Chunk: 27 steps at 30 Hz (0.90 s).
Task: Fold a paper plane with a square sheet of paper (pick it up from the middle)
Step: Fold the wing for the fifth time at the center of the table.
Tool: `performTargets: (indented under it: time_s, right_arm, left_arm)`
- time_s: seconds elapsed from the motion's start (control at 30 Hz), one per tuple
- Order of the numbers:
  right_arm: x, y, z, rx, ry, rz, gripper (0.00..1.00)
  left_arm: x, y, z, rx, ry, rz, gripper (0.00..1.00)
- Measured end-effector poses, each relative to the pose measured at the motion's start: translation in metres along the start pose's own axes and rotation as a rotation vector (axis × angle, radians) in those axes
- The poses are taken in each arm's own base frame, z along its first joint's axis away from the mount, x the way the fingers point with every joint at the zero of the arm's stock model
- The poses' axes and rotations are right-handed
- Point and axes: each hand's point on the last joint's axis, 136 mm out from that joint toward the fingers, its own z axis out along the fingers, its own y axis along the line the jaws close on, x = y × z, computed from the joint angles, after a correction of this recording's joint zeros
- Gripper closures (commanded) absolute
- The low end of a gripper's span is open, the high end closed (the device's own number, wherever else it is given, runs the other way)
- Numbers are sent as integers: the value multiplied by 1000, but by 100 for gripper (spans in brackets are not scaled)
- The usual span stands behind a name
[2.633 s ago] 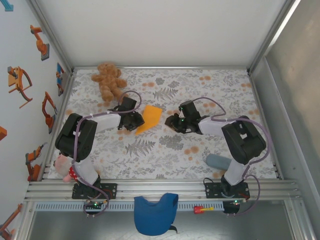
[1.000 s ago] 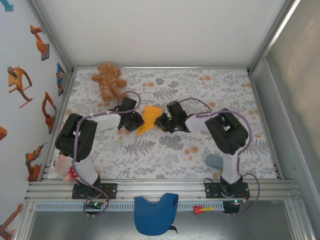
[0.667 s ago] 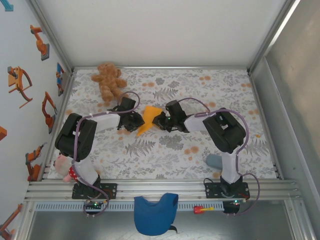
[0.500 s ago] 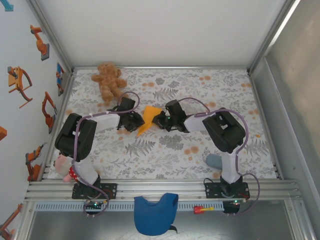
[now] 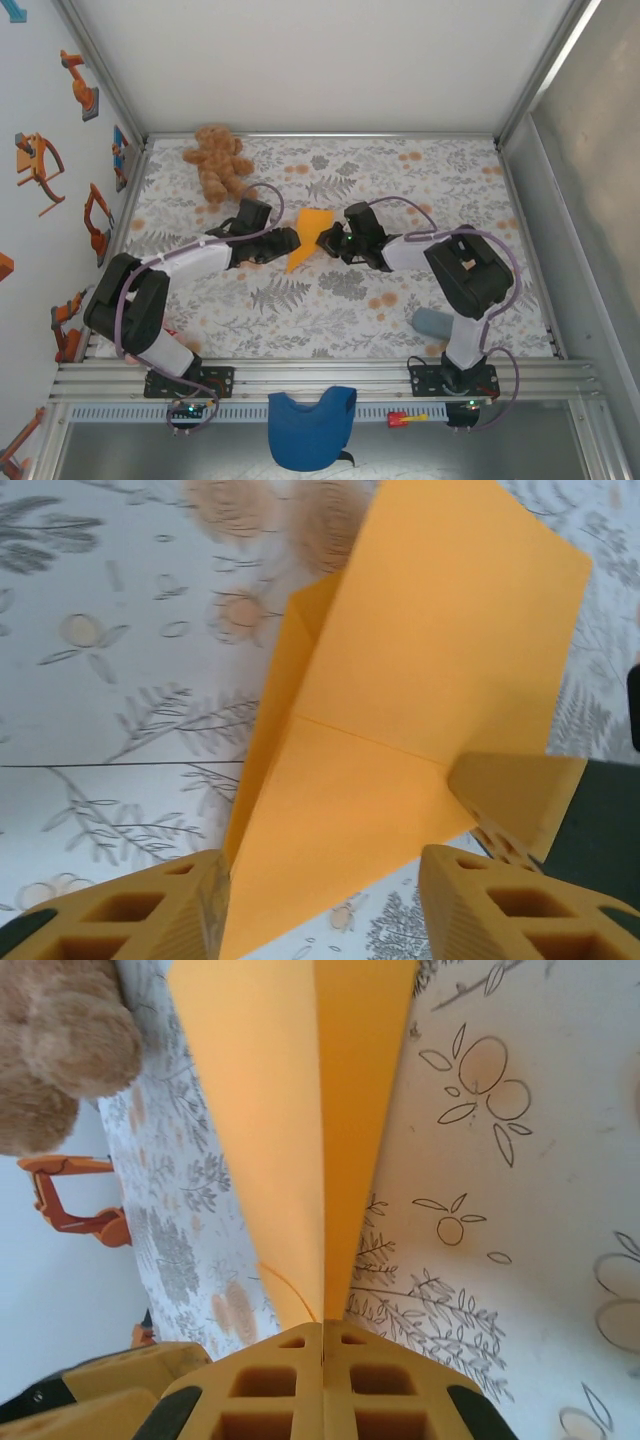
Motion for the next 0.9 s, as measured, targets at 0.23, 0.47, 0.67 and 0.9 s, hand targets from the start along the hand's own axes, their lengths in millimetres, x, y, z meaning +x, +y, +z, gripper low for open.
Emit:
performTargets:
  time_s: [0.23,0.47,0.67,0.9]
  right_arm:
    - [-4,-10,-27,27,-43,24,100]
    - [-6,-21,-34,63,-48,84,100]
    - [-6,-22,-35,64,-32,128,100]
    - [-10,-10,-36,52,-18,141,100]
  left_arm:
    - [34,-17,8,51,16,207,34]
    - [48,-31,13,71,-29,429,27]
    - [51,-47,16,69,-95,641,31]
    - [44,-45,31,28,-126,798,43]
